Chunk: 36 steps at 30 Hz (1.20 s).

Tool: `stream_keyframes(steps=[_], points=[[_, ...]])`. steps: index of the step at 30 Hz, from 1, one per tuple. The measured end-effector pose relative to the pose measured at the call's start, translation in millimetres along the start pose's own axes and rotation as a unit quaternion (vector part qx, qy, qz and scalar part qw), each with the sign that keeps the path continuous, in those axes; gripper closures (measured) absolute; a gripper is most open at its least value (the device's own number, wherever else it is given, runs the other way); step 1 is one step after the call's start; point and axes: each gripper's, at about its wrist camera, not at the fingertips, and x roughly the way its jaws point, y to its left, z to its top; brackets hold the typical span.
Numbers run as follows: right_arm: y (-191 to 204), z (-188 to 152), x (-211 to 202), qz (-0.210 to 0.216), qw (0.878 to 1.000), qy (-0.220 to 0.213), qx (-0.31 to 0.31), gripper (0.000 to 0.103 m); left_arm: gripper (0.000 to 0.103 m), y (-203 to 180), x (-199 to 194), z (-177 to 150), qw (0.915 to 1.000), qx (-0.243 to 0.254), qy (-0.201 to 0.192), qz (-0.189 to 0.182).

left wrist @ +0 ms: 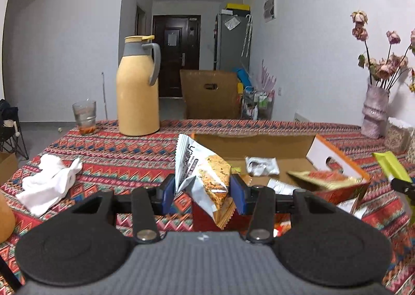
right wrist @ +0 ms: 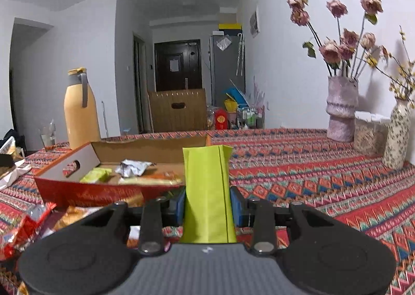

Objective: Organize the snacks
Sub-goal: 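Carry both snacks over the box and open both tools to drop them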

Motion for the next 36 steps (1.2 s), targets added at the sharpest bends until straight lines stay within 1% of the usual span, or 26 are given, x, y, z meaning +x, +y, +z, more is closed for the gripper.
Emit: stream_keyframes(steps=[6,14,18,21,23,26,31,36], points=[[16,21,18,0.014,1.000,-0.009,-0.006,0.069,0.058,-12,14,17,0.9998,-0.009,-0.012,-0.017],[40,43,53,0.036,0.999,-0.012,-0.020,0.069,0.058,-27,48,34,0.9995,-0.011,-0.008,-0.027],[52,54,75,0.046,0.999,-0.011,-0.019,0.069,0.058,-32,70,44,0.9996,-0.016,-0.008,-0.020],[57,59,91,0.053,0.998,-0.013,-0.011,0.069,0.058,-32,82,43,0.9998,-0.016,-0.009,-0.002],[60,59,98,0.054,0.998,-0.013,-0.006,0.069,0.058,-29,88,40,0.9998,-0.017,-0.009,0.007],[61,53,106,0.055,0.998,-0.012,-0.010,0.069,0.058,-22,96,36,0.9996,-0.024,-0.006,0.009],[64,45,117,0.059,0.998,0.011,-0.014,0.069,0.058,-18,104,27,0.9997,-0.024,0.008,0.001],[66,39,121,0.059,0.998,0.025,-0.022,0.069,0.057,-18,103,24,0.9997,-0.020,0.008,-0.007]])
